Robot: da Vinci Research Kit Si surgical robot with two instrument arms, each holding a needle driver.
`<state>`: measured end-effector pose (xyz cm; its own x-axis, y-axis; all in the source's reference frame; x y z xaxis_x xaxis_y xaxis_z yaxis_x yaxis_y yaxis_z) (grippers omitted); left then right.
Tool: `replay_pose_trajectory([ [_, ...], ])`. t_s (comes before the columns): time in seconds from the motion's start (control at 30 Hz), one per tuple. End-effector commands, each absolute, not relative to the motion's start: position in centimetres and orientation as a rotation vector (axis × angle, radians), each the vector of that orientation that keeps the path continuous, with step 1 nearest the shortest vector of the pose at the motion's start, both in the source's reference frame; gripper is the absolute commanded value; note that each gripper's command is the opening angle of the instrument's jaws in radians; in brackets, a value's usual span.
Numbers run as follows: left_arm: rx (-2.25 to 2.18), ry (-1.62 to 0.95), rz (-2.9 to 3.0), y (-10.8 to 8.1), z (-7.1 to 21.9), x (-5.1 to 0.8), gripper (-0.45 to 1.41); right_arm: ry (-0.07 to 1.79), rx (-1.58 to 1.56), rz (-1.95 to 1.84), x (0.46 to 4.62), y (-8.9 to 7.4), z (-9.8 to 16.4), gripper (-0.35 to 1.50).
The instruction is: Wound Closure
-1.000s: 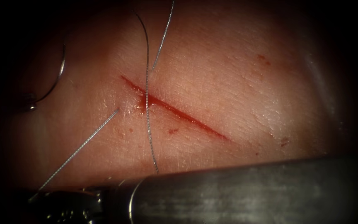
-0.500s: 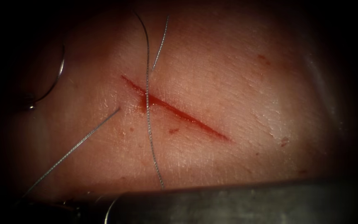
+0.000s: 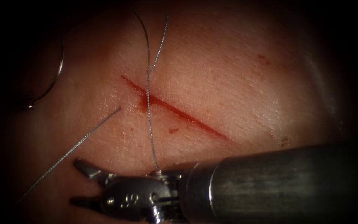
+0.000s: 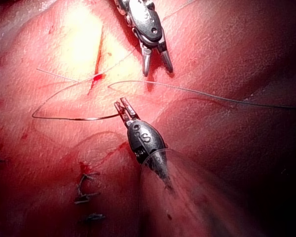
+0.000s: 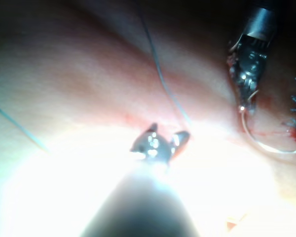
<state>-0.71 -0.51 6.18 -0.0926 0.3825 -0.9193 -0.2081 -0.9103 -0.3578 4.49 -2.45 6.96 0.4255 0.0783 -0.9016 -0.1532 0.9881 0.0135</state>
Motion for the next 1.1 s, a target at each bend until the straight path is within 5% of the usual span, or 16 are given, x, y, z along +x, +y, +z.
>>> replay_pose_trajectory([
  [0.03,-1.796,-0.192,2.055,-0.6,6.3,-0.76,-0.45,1.113,-0.079,0.156,4.47,-2.4,7.1,1.25],
  [1.1,-1.796,-0.188,2.057,-0.6,6.3,-0.79,-0.45,1.145,0.032,0.854,3.23,-0.8,7.6,1.0],
])
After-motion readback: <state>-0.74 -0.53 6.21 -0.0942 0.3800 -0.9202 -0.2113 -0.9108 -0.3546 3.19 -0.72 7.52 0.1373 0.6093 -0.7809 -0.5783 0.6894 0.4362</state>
